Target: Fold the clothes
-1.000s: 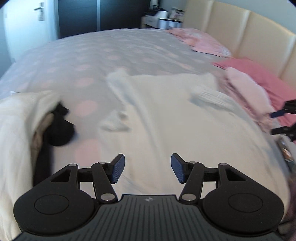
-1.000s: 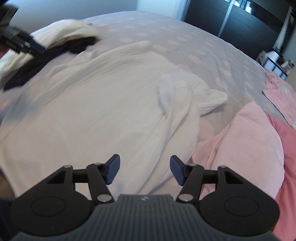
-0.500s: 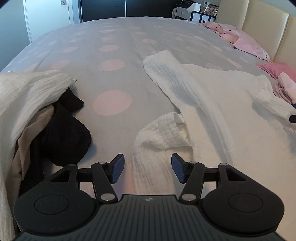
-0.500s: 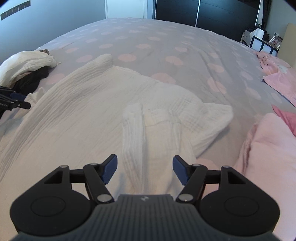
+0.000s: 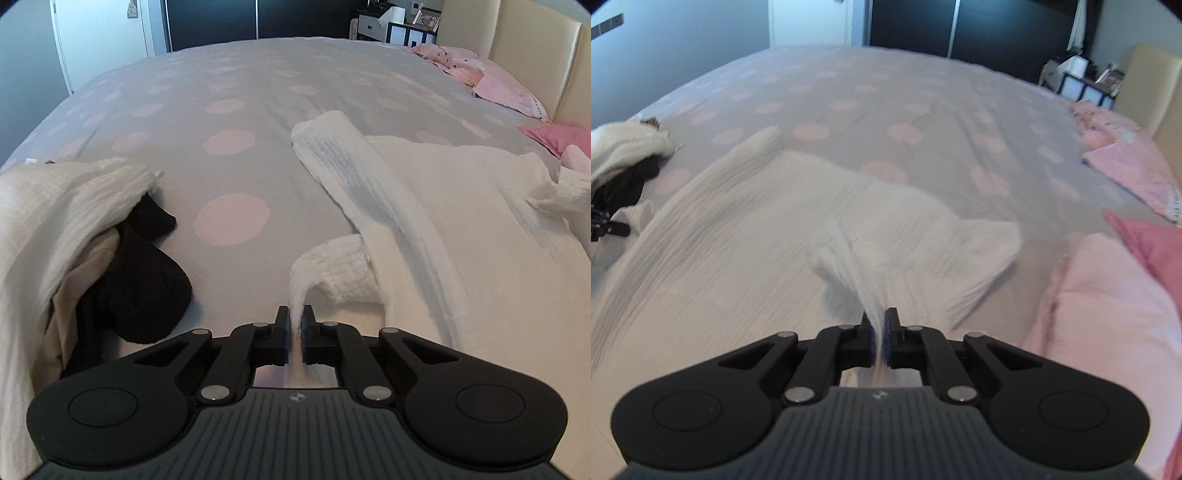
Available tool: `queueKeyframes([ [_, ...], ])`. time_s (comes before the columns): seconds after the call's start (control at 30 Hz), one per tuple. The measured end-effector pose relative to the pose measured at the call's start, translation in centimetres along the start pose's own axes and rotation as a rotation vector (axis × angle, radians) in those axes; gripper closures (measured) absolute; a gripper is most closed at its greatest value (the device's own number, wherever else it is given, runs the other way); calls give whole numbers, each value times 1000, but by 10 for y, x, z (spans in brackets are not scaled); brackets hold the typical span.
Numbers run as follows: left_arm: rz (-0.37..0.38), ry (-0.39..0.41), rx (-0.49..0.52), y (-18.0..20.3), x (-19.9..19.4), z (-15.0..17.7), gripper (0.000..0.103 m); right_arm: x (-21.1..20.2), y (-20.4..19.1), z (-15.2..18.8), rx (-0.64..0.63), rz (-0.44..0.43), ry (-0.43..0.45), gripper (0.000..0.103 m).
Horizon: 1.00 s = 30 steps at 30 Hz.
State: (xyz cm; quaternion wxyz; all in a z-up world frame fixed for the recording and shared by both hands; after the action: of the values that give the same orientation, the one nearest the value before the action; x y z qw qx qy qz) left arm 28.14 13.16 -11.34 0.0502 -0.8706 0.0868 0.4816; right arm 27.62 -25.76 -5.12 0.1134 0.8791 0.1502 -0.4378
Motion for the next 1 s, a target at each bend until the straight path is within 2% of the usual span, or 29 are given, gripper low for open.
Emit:
queueKeyframes([
  [0.13,-65,43,-34,-12,-41,0,99,-49,22,6,42,62,61,97],
  [0.23,-101,90,-53,-25,-76,8,100,-81,46,23,96,114,82,97],
  [0.5,-182,155,-182,-64,-146,41,102,-155,124,104,295,235,88,97],
  [0.67,-200,134,-209,-72,-152,54,102,-186,164,164,395,337,54,97],
  [0.83,-192,121,-182,-66,-147,56,102,-190,203,228,489,412,-16,97],
  [1.0,-160,87,-134,-47,-132,56,101,-161,232,277,608,384,-89,97],
])
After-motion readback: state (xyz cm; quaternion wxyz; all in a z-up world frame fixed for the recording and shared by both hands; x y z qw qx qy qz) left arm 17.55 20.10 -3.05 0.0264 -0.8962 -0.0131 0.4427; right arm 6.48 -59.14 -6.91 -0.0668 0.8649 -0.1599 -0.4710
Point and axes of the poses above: each gripper's, at about its wrist camera, not at the fingertips, and x roughly the way its jaws point, y to its right, z to its underside, the point moved 8 cm from there along x, roughly the way its jaws point, and after that the axes turned 5 degrees about -y, right-handed, at the moved point
